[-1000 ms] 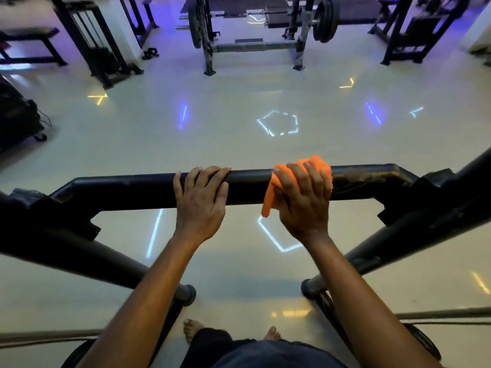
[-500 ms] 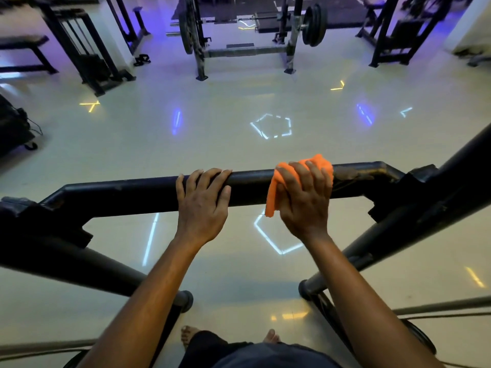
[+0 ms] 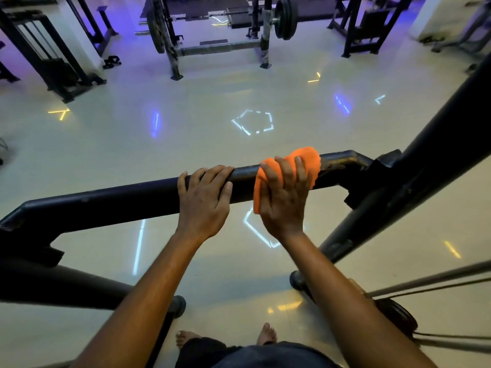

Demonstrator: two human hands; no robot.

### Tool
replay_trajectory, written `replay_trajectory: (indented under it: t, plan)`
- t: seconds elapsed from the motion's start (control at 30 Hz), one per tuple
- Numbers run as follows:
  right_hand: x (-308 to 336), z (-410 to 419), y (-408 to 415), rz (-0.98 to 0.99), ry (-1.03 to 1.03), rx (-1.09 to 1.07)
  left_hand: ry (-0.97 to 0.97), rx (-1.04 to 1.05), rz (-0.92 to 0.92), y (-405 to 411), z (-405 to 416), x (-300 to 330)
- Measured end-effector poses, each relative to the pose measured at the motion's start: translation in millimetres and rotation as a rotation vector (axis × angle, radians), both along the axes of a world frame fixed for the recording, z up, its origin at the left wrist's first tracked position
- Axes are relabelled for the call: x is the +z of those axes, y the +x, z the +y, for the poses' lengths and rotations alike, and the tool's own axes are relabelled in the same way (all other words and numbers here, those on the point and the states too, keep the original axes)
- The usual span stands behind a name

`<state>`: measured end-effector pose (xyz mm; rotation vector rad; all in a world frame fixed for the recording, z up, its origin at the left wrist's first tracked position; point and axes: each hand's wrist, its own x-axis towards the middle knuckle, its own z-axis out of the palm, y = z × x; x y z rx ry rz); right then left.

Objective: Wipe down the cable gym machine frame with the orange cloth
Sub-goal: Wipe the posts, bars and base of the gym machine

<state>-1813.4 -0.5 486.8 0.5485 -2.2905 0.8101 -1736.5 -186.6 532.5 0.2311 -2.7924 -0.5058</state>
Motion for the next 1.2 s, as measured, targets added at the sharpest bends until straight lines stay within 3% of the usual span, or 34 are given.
replay_trajectory:
  t: [0.07, 0.23, 0.43, 0.67, 0.87, 1.0, 1.07, 1.2]
  plan:
    - [-5, -14, 9, -0.024, -0.013, 0.054, -0.005, -0.022, -0.008, -5, 9, 0]
    - [-6, 62, -33, 0.151, 0.258, 0.171, -0.037, -0.052, -0.002, -6, 8, -2]
    - [1, 28, -11, -0.023, 0.020, 0.005, -0.029, -0.052, -0.017, -11, 18, -2]
    - [-4, 78, -48, 0.165, 0.221, 0.038, -0.035, -0.082, -0.019, -12, 17, -2]
    - [2, 34, -18, 0.002, -0.009, -0.089, -0.040, -0.103, -0.045, -25, 38, 0]
    - [-3, 64, -29, 0.137, 0.186, 0.100, -0.043, -0.136, -0.048, -29, 45, 1]
    - [-2, 98, -49, 0.159, 0.229, 0.056, -0.043, -0.145, -0.038, -28, 43, 0]
    - [4, 92, -47, 0.047, 0.030, -0.121, -0.053, -0.135, -0.030, -30, 44, -1]
